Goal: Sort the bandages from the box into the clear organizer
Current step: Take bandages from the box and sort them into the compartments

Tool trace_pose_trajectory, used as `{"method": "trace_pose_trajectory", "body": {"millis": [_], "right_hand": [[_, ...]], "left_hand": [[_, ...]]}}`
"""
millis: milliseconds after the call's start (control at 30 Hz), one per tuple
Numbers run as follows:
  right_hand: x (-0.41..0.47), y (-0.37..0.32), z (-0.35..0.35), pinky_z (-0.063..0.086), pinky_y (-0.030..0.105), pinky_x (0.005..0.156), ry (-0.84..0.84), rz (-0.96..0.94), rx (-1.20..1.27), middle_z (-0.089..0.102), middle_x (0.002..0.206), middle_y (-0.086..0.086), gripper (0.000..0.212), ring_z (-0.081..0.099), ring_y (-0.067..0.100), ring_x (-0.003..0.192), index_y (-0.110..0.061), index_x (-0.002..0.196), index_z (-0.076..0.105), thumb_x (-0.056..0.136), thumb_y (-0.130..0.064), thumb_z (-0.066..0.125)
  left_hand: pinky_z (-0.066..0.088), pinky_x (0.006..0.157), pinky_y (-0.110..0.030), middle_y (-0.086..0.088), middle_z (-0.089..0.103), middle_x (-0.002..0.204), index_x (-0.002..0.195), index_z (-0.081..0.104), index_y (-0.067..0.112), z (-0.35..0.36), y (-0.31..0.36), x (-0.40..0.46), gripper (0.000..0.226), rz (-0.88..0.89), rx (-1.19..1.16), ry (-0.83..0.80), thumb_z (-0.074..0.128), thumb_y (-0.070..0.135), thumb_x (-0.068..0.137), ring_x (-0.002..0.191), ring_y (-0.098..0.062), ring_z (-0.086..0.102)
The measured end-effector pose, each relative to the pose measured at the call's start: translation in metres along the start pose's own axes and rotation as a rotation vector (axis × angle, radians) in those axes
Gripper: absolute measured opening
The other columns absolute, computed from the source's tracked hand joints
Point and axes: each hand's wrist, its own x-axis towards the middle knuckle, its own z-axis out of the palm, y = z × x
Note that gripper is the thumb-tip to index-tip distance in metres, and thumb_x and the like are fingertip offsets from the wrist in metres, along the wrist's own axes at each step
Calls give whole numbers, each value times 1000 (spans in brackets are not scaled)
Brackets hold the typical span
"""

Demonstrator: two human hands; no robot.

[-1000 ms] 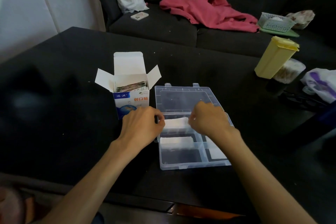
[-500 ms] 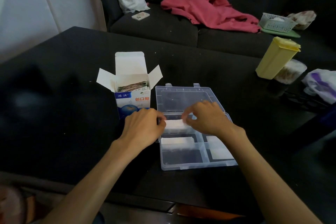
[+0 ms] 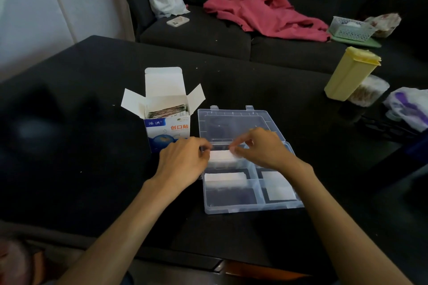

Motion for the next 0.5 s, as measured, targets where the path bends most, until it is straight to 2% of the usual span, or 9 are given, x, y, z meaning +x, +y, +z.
{"method": "trace_pose_trajectory", "body": {"millis": [67,133,200,267,333,400,467,500], "right_hand": [[-3,-2,-7,50,35,86,50,-6,19,70,99,-3,19,53,5,78,-24,96,72,88,-37,60],[-7,-5,-18,45,19,68,101,-3,53,68,91,-2,22,54,6,71,-21,97,71,88,-37,59],[-14,-9,-31,40,14,61,133,-7,82,65,84,-3,22,53,6,67,-19,98,70,89,-35,58],[-21,-12,-42,38,13,58,170,-8,131,60,73,-7,21,52,7,63,-17,97,70,89,-32,59],[-28,-19,-48,37,11,58,229,-22,195,56,70,-11,19,52,5,62,-16,97,70,89,-30,59],[-30,-33,-51,38,9,61,315,-76,226,60,78,-12,17,53,3,68,-19,102,69,90,-27,59],[-26,-58,-52,42,8,67,368,-170,245,60,94,-13,21,55,-2,79,-21,111,65,91,-24,57],[-21,-71,-52,44,7,70,363,-223,250,59,99,-14,24,55,-4,84,-22,115,63,92,-22,55]], "left_hand": [[48,75,-25,10,62,94,115,61,33,-4,1,-2,22,20,3,33,48,34,96,87,-7,58],[47,70,-21,13,57,82,111,63,33,-9,3,-6,21,67,-7,91,50,35,95,75,-5,54],[46,67,-18,13,56,72,108,66,30,-17,4,-13,20,153,-72,216,55,35,92,63,-2,51],[46,64,-14,7,63,68,100,70,22,-28,1,-21,18,277,-119,435,61,32,88,58,2,50],[43,63,-12,-1,70,79,97,71,14,-40,-8,-25,17,367,-71,651,64,26,87,66,-2,54],[46,68,-24,-9,69,93,101,69,9,-50,-21,-24,21,315,80,746,62,24,88,80,-15,61],[45,84,-40,-10,66,110,111,66,10,-60,-37,-19,29,174,220,714,58,25,88,102,-27,57],[41,92,-43,-8,63,118,117,64,13,-63,-44,-18,33,98,266,653,54,27,89,111,-28,52]]}}
